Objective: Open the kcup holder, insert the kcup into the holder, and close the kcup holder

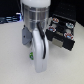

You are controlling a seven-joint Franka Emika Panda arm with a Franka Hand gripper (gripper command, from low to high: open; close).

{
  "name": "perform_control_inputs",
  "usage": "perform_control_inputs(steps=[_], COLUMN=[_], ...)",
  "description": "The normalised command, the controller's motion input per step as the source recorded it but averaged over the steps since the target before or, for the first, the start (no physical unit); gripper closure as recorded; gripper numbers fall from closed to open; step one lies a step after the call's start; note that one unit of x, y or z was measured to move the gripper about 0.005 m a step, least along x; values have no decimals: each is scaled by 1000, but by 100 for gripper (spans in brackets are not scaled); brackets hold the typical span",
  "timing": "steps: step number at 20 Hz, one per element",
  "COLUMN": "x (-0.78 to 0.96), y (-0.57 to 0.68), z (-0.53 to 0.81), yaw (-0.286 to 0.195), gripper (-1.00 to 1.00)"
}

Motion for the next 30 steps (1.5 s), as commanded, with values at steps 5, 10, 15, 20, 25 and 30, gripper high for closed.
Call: perform_control_inputs(steps=[5, 10, 15, 20, 25, 30], x=[-73, -2, -198, -427, -434, -143], y=[163, 145, 229, 60, 0, 11], z=[-26, 31, -5, -15, -30, -33], yaw=[-21, -12, 0, -33, -59, -29], gripper=[-100, -100, -100, -100, -100, -100])
